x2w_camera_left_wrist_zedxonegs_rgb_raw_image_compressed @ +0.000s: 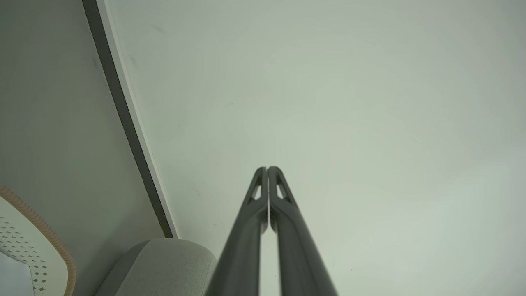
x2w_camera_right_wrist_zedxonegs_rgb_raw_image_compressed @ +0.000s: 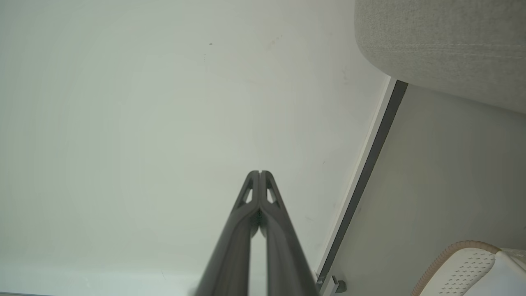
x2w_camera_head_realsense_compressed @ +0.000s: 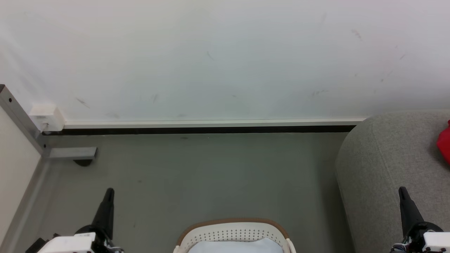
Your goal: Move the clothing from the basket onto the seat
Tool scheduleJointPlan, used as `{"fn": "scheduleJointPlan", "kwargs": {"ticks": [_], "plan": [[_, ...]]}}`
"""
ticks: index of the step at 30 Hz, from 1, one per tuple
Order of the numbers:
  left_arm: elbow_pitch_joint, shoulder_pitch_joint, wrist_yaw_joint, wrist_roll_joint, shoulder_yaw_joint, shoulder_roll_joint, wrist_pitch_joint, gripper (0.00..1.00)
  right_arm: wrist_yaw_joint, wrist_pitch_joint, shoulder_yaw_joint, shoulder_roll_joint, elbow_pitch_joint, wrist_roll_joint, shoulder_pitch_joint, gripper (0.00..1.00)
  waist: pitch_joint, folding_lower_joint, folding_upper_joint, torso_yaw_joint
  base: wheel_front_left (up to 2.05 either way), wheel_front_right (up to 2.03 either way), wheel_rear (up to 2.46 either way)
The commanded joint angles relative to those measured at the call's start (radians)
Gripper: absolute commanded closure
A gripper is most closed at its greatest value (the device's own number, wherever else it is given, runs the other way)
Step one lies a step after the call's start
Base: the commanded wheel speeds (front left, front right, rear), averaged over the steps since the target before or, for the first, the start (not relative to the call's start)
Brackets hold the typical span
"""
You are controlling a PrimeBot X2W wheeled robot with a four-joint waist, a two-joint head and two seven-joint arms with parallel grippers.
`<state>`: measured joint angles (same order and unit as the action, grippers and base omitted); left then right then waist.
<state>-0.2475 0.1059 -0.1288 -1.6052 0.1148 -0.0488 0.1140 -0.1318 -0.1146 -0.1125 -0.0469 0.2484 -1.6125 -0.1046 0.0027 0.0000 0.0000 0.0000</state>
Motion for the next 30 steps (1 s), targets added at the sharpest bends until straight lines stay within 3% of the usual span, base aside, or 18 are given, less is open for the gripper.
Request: {"fn": "scheduleJointPlan", "kwargs": {"ticks": [1,30], "plan": [[0.003,0.009,-0.005,-0.014,0.002,-0.002,0.004,1.00,0.002,-0.003,-0.004,-0.006,-0.005,-0.001,-0.012,1.00,0.000,0.0000,0.0000,0.000,0.00,0.00,0.00],[0.003,0.009,-0.005,-0.014,0.002,-0.002,0.004,1.00,0.002,-0.003,-0.004,-0.006,-0.005,-0.001,-0.012,1.00,0.000,0.0000,0.0000,0.000,0.00,0.00,0.00]]}}
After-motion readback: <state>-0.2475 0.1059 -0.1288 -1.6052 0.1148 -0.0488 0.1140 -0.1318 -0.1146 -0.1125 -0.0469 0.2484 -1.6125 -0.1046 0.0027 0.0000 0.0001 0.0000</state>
